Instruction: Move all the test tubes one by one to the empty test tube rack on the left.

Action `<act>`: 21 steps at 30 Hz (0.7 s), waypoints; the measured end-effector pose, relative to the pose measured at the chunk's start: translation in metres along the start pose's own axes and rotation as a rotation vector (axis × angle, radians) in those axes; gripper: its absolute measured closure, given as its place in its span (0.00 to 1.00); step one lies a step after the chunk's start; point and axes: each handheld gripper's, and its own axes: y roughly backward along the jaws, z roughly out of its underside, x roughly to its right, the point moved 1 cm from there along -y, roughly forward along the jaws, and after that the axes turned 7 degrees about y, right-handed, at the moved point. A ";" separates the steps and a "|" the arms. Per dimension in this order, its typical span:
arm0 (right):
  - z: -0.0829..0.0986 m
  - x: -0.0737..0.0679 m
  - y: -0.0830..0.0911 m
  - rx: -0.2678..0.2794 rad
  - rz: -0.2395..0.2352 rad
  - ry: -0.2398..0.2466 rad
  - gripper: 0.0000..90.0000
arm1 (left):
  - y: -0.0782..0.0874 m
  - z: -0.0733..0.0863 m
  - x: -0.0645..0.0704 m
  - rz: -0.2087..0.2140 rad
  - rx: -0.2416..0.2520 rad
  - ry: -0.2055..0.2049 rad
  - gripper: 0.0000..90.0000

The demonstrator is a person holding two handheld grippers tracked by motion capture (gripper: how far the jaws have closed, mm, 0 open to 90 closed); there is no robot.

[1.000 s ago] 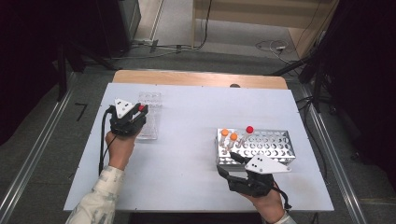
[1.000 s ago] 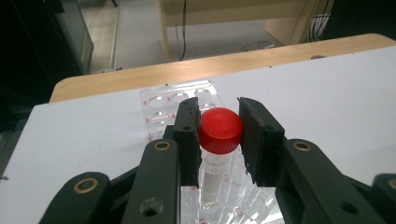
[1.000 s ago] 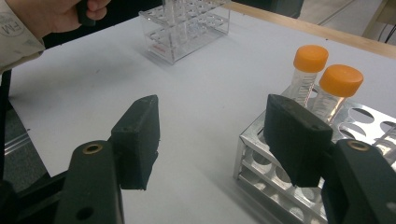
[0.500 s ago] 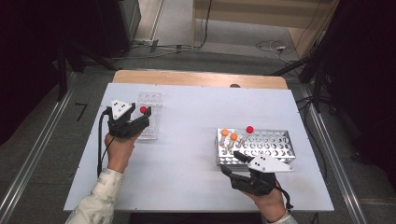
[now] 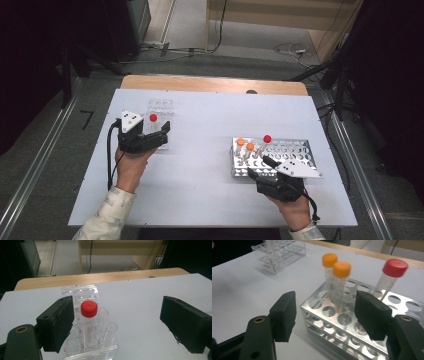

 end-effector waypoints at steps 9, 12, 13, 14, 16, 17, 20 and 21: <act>0.008 0.024 -0.014 -0.021 0.095 -0.038 0.37 | 0.001 0.001 0.002 0.004 0.000 -0.003 0.14; 0.008 0.031 -0.021 -0.030 0.119 -0.046 0.37 | 0.001 0.001 0.004 0.004 0.007 -0.004 0.14; 0.008 0.032 -0.022 -0.033 0.126 -0.052 0.38 | 0.001 0.001 0.004 0.010 0.006 -0.003 0.14; 0.008 0.035 -0.025 -0.034 0.138 -0.055 0.39 | 0.001 0.001 0.005 0.012 0.005 -0.003 0.14; 0.008 0.039 -0.029 -0.035 0.150 -0.063 0.40 | 0.001 0.002 0.005 0.014 0.002 -0.007 0.14; 0.008 0.041 -0.031 -0.037 0.152 -0.072 0.42 | 0.001 0.002 0.006 0.015 0.002 -0.007 0.14; 0.007 0.042 -0.034 -0.030 0.163 -0.069 0.46 | 0.002 0.001 0.006 0.013 0.010 0.001 0.14; 0.006 0.042 -0.035 -0.027 0.163 -0.069 0.48 | 0.002 0.001 0.006 0.012 0.011 0.002 0.14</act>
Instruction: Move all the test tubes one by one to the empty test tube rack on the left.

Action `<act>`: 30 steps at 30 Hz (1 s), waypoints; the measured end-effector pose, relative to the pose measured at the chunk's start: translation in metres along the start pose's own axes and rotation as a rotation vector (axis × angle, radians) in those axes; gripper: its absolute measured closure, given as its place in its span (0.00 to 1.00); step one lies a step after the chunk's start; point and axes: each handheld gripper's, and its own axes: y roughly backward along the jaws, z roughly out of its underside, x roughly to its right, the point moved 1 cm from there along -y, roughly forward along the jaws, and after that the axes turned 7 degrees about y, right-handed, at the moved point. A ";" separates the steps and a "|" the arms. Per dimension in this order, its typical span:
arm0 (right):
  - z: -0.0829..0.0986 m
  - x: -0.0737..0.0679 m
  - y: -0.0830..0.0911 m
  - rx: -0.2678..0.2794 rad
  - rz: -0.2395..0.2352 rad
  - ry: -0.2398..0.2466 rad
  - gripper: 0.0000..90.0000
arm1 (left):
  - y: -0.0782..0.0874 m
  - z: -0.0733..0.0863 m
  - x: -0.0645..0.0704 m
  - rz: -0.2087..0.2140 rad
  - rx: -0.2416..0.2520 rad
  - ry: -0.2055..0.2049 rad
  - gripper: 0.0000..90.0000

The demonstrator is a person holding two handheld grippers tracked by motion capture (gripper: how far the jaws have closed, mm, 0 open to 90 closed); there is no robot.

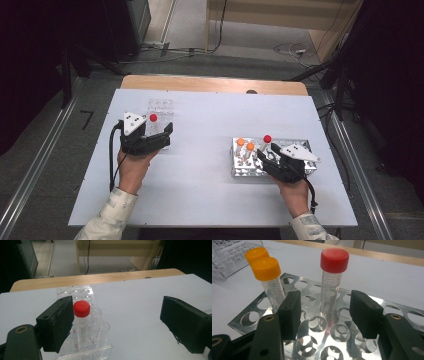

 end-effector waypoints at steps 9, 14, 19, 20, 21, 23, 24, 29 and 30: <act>-0.002 -0.001 -0.012 -0.011 0.014 0.003 0.57 | -0.001 0.001 0.002 0.004 -0.009 -0.004 0.14; -0.002 -0.001 -0.016 -0.014 0.024 -0.001 0.63 | -0.001 0.001 0.002 0.007 -0.012 -0.004 0.14; -0.002 -0.003 -0.017 -0.017 0.031 -0.005 0.71 | -0.001 0.002 0.002 0.010 -0.014 -0.007 0.14; -0.002 -0.003 -0.017 -0.018 0.034 -0.007 0.74 | -0.001 0.002 0.002 0.009 -0.016 -0.008 0.14; -0.002 -0.002 -0.017 -0.018 0.036 -0.007 0.76 | -0.001 0.002 0.003 0.010 -0.016 -0.008 0.14; -0.003 -0.002 -0.016 -0.013 0.038 -0.009 0.79 | -0.001 0.002 0.003 0.014 -0.017 -0.011 0.14; -0.003 -0.002 -0.016 -0.011 0.036 -0.013 0.79 | -0.001 0.002 0.003 0.015 -0.016 -0.009 0.14; -0.008 -0.002 -0.010 0.017 0.034 -0.015 0.79 | -0.002 0.002 0.004 0.019 -0.021 -0.011 0.14; -0.010 -0.003 -0.007 0.021 0.039 -0.013 0.79 | -0.002 0.002 0.004 0.020 -0.022 -0.011 0.14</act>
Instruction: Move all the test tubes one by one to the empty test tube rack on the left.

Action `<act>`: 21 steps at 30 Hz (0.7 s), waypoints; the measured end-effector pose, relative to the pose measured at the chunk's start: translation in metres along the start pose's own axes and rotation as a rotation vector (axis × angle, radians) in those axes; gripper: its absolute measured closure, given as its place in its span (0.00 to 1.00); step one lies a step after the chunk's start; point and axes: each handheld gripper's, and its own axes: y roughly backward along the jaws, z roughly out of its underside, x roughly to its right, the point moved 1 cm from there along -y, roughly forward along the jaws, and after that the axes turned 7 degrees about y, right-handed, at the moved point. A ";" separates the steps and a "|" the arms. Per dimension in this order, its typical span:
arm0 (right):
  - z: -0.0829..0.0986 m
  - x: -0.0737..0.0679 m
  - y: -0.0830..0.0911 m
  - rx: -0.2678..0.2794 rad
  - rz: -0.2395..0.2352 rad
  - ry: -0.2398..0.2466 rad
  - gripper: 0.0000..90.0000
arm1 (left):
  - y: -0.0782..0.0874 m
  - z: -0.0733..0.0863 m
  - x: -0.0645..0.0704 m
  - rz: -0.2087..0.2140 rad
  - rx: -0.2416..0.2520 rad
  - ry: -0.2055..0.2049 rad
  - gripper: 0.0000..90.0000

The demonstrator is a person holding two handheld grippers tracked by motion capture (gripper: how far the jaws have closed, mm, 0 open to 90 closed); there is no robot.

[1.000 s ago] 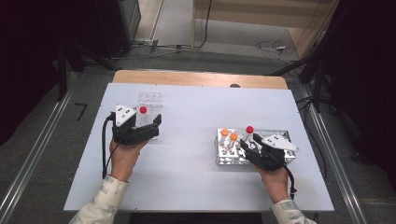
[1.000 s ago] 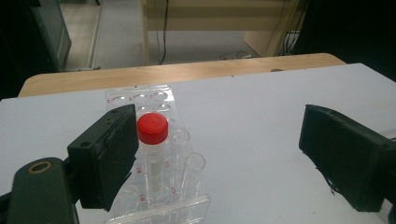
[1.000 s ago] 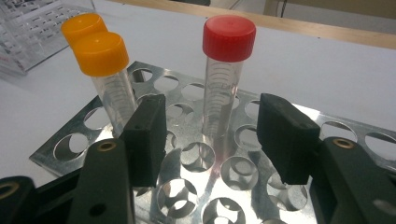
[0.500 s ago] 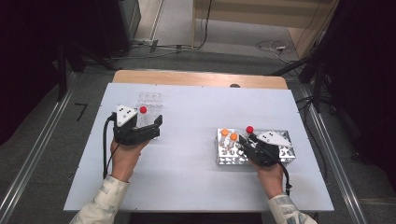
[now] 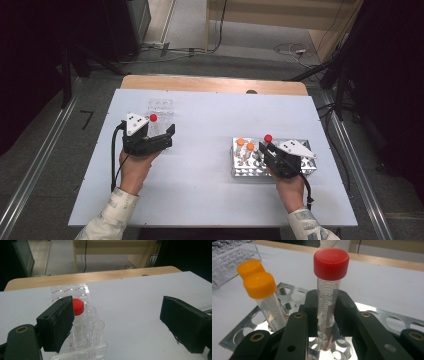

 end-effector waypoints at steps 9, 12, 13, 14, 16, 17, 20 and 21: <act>-0.025 0.004 0.028 0.063 0.011 -0.012 0.79 | 0.001 0.000 0.002 0.008 0.003 -0.002 0.14; -0.028 0.005 0.038 0.071 0.002 -0.015 0.79 | 0.002 0.000 0.002 0.010 0.004 -0.005 0.14; -0.029 0.004 0.041 0.072 -0.005 -0.012 0.79 | 0.003 0.000 0.003 0.011 0.004 -0.004 0.14; -0.030 0.003 0.044 0.072 -0.011 -0.012 0.79 | 0.003 0.000 0.003 0.012 0.005 -0.004 0.14; -0.030 0.000 0.049 0.072 -0.029 -0.008 0.79 | 0.004 0.000 0.005 0.018 0.009 -0.004 0.14; -0.031 -0.001 0.052 0.074 -0.039 -0.002 0.79 | 0.004 0.000 0.005 0.019 0.009 -0.007 0.14; -0.031 -0.008 0.058 0.075 -0.071 0.006 0.79 | 0.004 0.000 0.006 0.021 0.007 -0.009 0.14; -0.032 -0.010 0.059 0.077 -0.082 0.010 0.79 | 0.004 0.000 0.007 0.022 0.008 -0.010 0.14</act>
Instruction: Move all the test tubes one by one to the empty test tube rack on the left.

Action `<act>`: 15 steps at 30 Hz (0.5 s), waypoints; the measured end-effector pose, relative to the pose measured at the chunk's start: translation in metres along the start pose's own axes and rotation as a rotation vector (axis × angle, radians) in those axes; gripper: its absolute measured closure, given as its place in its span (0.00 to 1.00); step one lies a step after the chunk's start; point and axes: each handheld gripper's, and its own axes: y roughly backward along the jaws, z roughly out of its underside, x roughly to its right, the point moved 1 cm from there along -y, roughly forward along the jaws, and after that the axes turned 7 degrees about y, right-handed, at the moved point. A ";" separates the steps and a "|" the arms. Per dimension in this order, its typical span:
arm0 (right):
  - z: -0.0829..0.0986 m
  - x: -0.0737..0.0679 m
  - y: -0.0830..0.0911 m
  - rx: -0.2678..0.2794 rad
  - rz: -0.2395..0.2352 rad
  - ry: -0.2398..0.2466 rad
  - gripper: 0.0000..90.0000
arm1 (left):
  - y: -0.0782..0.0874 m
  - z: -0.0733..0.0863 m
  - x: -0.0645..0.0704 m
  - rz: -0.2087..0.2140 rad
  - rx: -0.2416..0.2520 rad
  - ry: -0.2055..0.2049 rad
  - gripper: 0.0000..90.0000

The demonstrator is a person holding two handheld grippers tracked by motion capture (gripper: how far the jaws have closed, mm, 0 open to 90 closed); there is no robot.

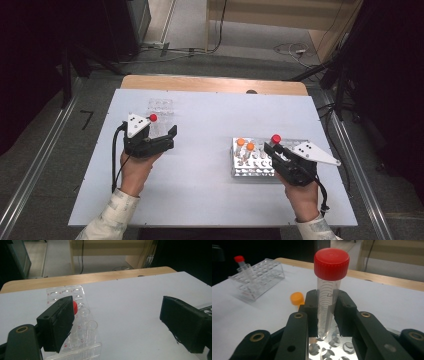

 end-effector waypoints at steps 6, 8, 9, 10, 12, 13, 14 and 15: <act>-0.003 -0.017 0.002 0.000 -0.056 0.033 0.79 | 0.001 0.000 0.001 0.002 -0.005 -0.006 0.14; -0.003 -0.021 -0.001 0.001 -0.069 0.038 0.79 | 0.001 0.000 0.000 0.003 -0.005 -0.007 0.14; -0.002 -0.023 -0.002 -0.001 -0.078 0.041 0.79 | 0.001 0.000 0.000 0.003 -0.007 -0.007 0.14; -0.002 -0.025 -0.004 -0.002 -0.087 0.041 0.79 | 0.001 0.000 0.000 0.003 -0.006 -0.007 0.14; -0.002 -0.031 -0.007 -0.006 -0.102 0.051 0.79 | 0.001 0.000 0.001 0.004 -0.004 -0.007 0.14; -0.003 -0.033 -0.009 -0.005 -0.111 0.054 0.79 | 0.001 0.000 0.001 0.005 -0.003 -0.007 0.14; -0.003 -0.036 -0.011 -0.006 -0.117 0.058 0.79 | 0.001 0.000 0.002 0.006 -0.001 -0.005 0.14; -0.004 -0.039 -0.012 -0.006 -0.125 0.066 0.79 | 0.001 0.000 0.002 0.007 -0.002 -0.008 0.14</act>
